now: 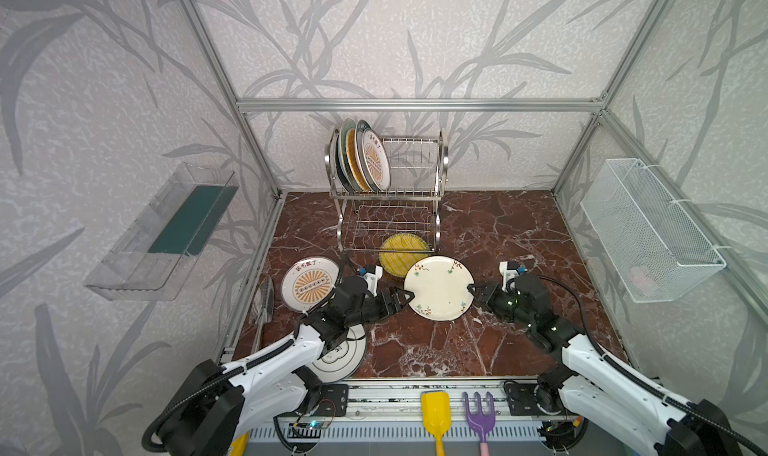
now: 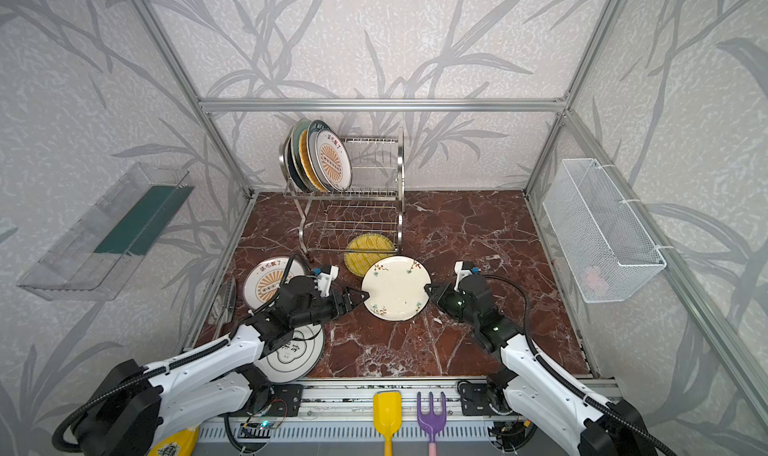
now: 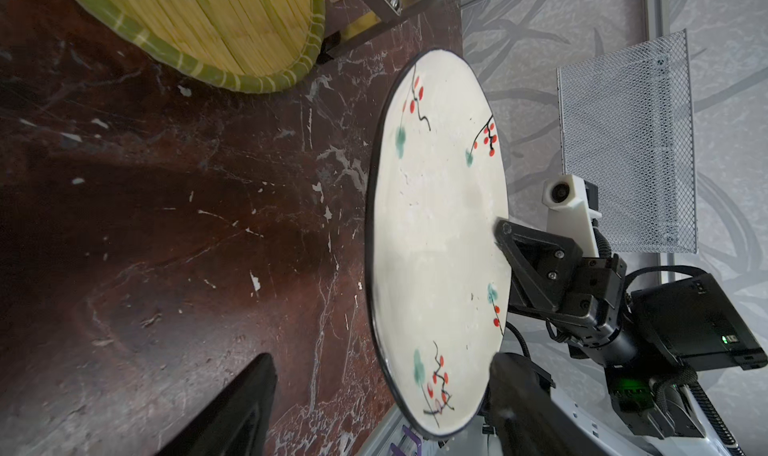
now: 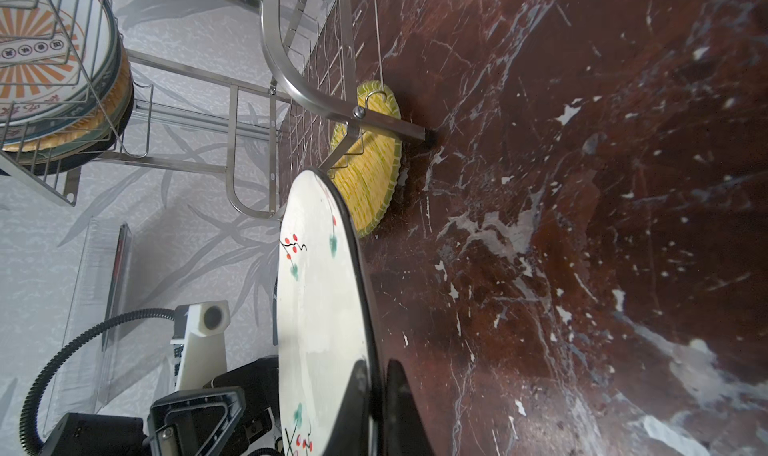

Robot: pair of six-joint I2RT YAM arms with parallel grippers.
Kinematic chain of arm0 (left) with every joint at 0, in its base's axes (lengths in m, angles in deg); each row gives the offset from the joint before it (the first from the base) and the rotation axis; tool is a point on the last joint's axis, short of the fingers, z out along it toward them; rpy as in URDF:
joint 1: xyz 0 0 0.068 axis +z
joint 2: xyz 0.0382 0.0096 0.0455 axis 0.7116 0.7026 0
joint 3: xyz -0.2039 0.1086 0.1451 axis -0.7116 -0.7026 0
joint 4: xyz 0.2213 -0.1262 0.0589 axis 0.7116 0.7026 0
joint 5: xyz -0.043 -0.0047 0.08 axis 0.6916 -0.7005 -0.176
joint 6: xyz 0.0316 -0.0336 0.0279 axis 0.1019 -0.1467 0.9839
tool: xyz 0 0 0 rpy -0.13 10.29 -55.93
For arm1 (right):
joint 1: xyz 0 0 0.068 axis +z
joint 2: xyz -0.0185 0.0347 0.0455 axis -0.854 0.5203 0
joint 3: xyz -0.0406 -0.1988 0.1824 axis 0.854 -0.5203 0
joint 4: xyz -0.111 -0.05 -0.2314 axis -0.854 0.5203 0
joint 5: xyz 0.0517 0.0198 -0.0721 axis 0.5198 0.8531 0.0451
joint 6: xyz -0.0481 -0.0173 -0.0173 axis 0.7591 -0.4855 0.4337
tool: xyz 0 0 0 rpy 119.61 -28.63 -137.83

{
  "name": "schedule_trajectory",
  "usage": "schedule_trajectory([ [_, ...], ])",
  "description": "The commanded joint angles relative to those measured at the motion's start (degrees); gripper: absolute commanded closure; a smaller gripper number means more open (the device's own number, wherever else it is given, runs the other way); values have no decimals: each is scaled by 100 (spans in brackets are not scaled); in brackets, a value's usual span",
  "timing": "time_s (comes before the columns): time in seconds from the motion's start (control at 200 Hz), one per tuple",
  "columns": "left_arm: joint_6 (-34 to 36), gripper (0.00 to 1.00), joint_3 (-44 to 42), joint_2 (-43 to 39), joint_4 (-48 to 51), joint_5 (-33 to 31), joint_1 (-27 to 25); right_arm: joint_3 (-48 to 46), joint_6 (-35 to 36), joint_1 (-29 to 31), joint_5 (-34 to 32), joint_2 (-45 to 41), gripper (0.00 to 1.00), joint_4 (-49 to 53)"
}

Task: Load the plates into the dish rack
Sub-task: 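Grasp the upright plate's rim with the left gripper while right holds it, then lift the plate toward the rack with left gripper while right releases and withdraws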

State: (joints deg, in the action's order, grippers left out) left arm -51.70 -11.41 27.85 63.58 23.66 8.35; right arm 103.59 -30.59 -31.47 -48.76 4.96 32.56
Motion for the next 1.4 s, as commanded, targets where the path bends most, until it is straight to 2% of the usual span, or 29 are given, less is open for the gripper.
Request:
schedule_trajectory([
  [0.0, -320, 22, 266, 229, -599, -310, -186, 264, -226, -37, 260, -207, 100, -585],
  [0.22, -739, 37, 241, 426, -886, -772, -407, 291, -241, -57, 269, -281, 100, -550],
  [0.31, -881, 50, 275, 524, -977, -900, -494, 282, -254, -55, 285, -279, 100, -571],
  [0.565, -1390, 75, 222, 932, -1568, -1074, -658, 295, -263, -55, 363, -243, 100, -668],
  [0.715, -1774, 99, 77, 826, -2066, -1384, -841, 313, -139, -62, 477, -243, 100, -699],
  [0.77, -1839, 100, 57, 633, -1990, -1618, -949, 365, -19, -64, 522, -259, 100, -640],
  [0.795, -1834, 100, 55, 539, -1915, -1707, -978, 408, 84, -64, 532, -261, 91, -567],
  [0.845, -1784, 100, 97, 287, -1624, -1838, -1018, 517, 320, -64, 488, -270, 64, -346],
  [0.9, -1661, 100, 176, -52, -1103, -1990, -1031, 631, 660, -110, 388, -270, 38, -96],
  [0.935, -1513, 100, 256, -317, -668, -2114, -1039, 720, 891, -174, 341, -249, 26, 24],
  [0.99, -1172, 100, 502, -780, 306, -2346, -1069, 897, 1260, -312, 313, -165, 14, 276],
  [1.105, -364, 100, 1043, -1673, 2223, -2956, -1150, 1261, 1966, -544, 352, 87, 0, 464],
  [1.215, 290, 100, 1675, -2277, 3494, -3452, -1159, 1452, 2572, -565, 330, 329, 1, 390],
  [1.295, 944, 100, 2408, -2321, 4017, -3618, -1163, 1383, 2831, -562, 256, 466, 1, 158],
  [1.395, 1796, 100, 3607, -1891, 4568, -3718, -1180, 1017, 3023, -560, 345, 529, 1, -534],
])
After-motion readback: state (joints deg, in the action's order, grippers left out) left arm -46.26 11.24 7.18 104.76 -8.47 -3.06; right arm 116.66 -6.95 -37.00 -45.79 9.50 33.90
